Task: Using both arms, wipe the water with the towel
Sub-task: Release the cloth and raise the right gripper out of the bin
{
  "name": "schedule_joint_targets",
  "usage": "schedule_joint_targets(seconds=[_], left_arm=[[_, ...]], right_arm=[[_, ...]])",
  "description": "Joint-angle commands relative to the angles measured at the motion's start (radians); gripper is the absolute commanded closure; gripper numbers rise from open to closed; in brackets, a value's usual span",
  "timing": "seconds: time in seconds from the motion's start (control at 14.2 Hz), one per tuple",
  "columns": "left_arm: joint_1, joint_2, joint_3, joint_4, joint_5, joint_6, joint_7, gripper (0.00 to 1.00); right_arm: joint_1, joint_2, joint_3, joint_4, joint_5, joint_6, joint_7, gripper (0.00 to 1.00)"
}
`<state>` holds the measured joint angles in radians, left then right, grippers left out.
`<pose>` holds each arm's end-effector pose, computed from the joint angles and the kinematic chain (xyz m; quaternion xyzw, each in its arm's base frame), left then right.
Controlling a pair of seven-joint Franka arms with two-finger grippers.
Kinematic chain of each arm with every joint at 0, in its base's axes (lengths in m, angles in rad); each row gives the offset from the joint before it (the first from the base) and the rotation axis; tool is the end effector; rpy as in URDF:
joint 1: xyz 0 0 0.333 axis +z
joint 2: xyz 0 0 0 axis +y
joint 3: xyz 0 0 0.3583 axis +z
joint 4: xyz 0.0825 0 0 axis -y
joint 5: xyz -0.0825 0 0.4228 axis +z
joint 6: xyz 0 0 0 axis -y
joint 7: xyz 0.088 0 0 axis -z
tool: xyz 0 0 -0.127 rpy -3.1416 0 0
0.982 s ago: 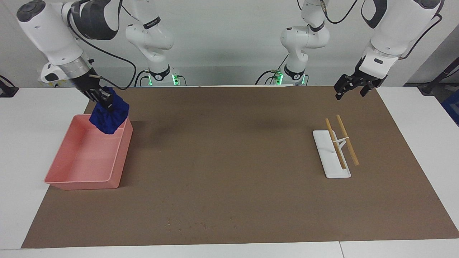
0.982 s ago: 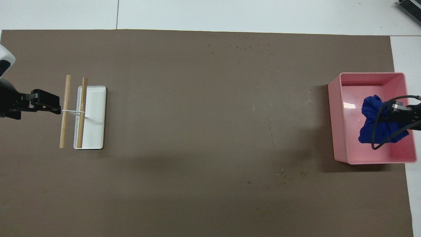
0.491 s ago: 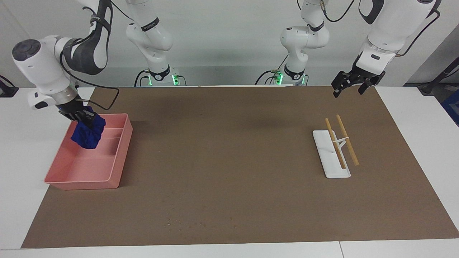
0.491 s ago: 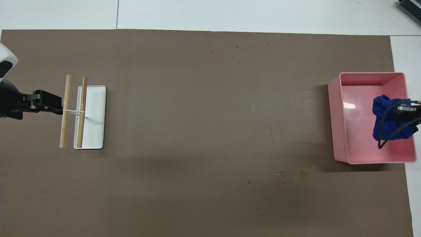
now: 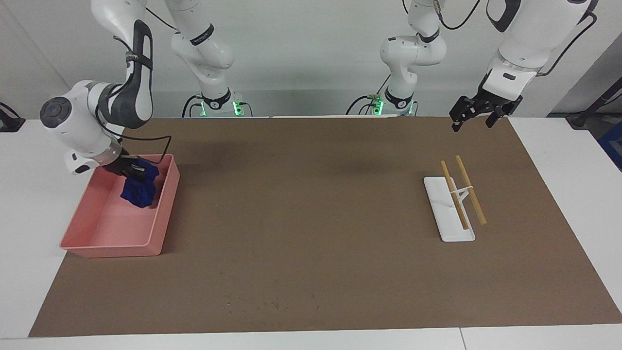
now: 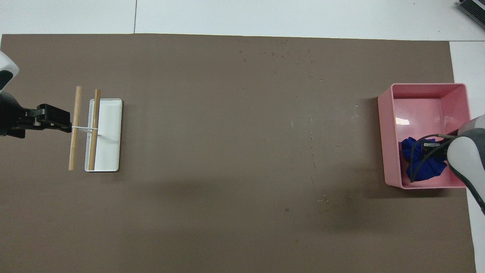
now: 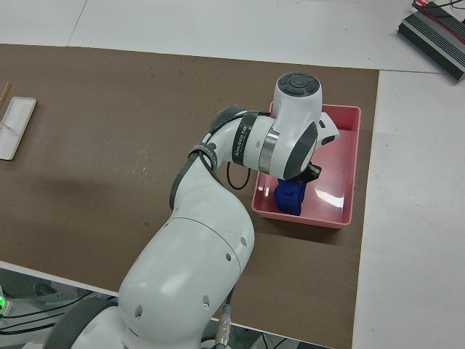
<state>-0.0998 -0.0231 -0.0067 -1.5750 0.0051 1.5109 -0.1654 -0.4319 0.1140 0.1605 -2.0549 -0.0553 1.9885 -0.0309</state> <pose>0.5749 -0.0608 0.6531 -0.9993 -0.0295 0.0200 0.0054 0.5595 -0.1616 0.3698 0.9903 -0.1058 -0.0905 0.0015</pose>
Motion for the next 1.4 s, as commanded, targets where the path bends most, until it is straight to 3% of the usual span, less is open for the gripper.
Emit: schedule_joint_targets(seconds=[0.0,0.07,0.42,0.77,1.05,1.33], left_arm=[[-0.009,-0.027,0.010,-0.026,-0.013,-0.009,-0.009,0.00],[-0.009,-0.028,0.010,-0.028,-0.013,-0.012,-0.009,0.00],[-0.009,-0.029,0.010,-0.033,-0.011,-0.009,-0.016,0.00],[-0.009,-0.029,0.010,-0.033,-0.011,-0.012,-0.019,0.00],[-0.009,-0.029,0.010,-0.031,-0.011,-0.012,-0.017,0.00],[-0.009,-0.031,0.010,-0.031,-0.013,-0.015,-0.017,0.00]], right_arm=[[0.002,-0.027,0.004,-0.022,-0.018,-0.002,-0.018,0.35],[-0.001,-0.027,0.004,-0.018,-0.018,-0.002,-0.018,0.00],[0.009,-0.091,0.013,0.030,-0.017,-0.046,-0.017,0.00],[0.088,-0.206,0.051,0.120,0.002,-0.155,0.023,0.00],[0.171,-0.191,0.097,0.251,0.020,-0.286,0.181,0.00],[0.281,-0.111,0.097,0.462,0.011,-0.428,0.327,0.00]])
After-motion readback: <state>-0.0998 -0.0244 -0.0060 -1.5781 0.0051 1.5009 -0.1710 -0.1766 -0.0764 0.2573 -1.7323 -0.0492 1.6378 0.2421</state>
